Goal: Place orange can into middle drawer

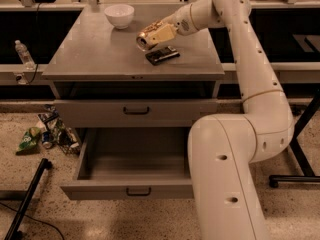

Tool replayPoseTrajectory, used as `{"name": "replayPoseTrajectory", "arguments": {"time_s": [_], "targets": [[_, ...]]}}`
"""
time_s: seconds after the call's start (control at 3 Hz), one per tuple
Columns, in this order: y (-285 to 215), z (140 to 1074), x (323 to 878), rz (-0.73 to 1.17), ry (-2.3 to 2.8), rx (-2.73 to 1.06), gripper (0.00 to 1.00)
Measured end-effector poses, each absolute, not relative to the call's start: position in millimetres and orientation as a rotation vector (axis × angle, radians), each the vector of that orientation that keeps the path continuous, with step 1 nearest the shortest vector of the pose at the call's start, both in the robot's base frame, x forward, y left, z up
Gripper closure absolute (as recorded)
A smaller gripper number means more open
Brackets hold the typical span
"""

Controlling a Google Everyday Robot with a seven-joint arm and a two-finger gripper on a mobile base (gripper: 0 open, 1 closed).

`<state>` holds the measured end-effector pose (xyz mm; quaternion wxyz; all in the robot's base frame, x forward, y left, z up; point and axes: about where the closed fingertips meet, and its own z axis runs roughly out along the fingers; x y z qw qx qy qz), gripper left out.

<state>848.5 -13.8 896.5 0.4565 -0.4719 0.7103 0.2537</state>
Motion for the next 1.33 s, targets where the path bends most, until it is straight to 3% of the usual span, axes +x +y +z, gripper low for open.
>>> {"name": "replayPoseTrajectory", "arguments": {"time_s": [0.67, 1.33], "targets": [[-16.5, 901.1, 783.7, 0.782, 1.695, -1.358, 1.0], [-25.0, 902.0, 722.5, 0.798, 1.689, -1.507, 1.0]]}}
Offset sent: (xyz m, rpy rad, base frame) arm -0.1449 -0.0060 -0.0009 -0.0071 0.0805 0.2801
